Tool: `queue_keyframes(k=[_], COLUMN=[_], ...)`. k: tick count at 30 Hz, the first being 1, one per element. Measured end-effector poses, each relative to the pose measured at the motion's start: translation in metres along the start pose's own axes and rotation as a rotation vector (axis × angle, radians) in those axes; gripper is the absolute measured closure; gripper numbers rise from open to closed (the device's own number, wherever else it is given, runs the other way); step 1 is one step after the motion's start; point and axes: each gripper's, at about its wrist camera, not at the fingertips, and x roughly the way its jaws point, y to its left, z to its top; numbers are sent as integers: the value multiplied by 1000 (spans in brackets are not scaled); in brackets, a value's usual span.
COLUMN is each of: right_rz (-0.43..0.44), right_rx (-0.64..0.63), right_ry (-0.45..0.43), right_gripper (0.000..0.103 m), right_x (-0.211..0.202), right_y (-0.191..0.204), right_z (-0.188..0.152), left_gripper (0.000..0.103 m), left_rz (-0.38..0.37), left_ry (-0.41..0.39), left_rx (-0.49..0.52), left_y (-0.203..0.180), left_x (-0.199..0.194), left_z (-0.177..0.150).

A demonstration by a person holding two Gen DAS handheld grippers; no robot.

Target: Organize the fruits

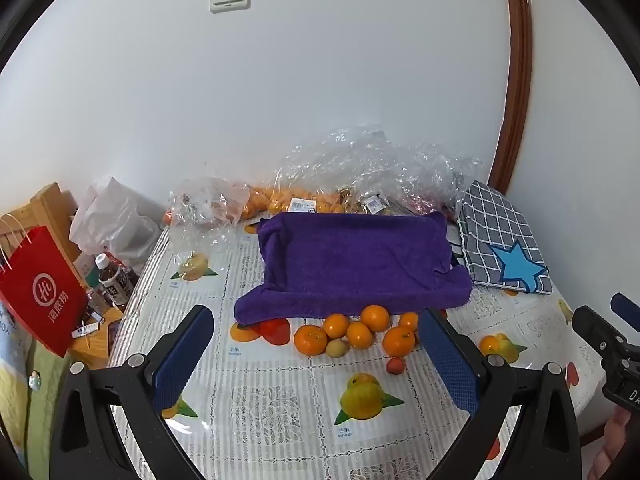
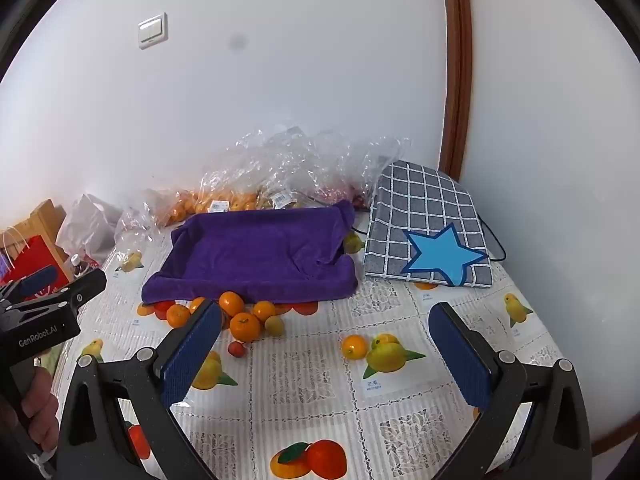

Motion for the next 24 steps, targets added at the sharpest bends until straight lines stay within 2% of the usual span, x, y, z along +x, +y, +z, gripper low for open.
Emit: queue_keyframes(k=[5,7,10,24], right_rz=[1,3,7,12], right_rx=[-3,-1,-3,-3], right_ry=[-2,0,3,9], right_gripper=[1,1,1,1], right_x=[-2,-2,-8,-3], right_y=[0,-1,-2,1], right_z=[0,-1,2,-1], left_gripper=[0,0,0,0], left_rz=[-9,-6,-9,22], left_ry=[9,14,-15,-29], left_rx=[-8,-9,-11,-29], left_y=[0,-4,1,7], left_x=[3,-1,-6,-11], left_z=[2,16,10,12])
